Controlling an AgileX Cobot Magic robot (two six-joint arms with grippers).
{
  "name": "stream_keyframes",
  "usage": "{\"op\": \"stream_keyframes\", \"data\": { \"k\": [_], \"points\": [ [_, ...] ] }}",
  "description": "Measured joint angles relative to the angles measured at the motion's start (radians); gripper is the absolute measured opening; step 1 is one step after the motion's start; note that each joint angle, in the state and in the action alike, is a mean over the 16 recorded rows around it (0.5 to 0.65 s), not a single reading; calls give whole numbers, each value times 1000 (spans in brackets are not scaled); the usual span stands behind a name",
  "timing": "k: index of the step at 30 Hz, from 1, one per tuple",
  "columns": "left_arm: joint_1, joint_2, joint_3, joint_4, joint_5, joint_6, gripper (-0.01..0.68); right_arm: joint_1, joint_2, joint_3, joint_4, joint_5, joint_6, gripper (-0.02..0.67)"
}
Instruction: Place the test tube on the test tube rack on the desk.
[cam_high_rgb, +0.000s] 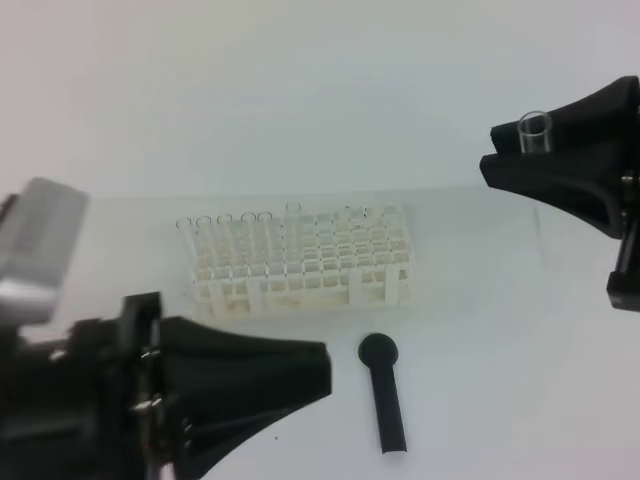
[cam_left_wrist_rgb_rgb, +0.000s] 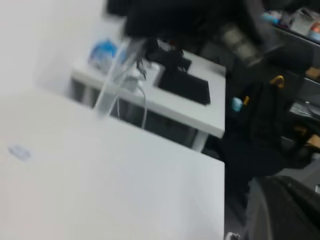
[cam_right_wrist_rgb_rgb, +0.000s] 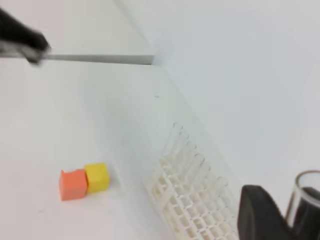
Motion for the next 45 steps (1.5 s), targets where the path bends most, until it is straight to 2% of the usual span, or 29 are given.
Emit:
{"op": "stream_keyframes", "data": {
  "k": [5, 10, 17, 22, 27, 45],
  "points": [
    [0, -164, 0, 164, -168, -155, 0, 0, -14, 22, -3, -17, 6, 118],
    [0, -267, 10, 405, -378, -341, 0, 0, -19, 44, 2, -23, 6, 118],
    [1, -301, 78, 690, -746, -547, -1, 0, -19, 68, 16, -22, 5, 118],
    [2, -285, 140, 778, -890, -603, -1, 0, -19, 72, 23, -15, 5, 118],
    [2, -271, 188, 781, -937, -586, -1, 0, -19, 72, 28, -6, 4, 118],
    [2, -261, 204, 771, -855, -530, -1, 0, -19, 72, 30, 2, 4, 118]
  ]
}}
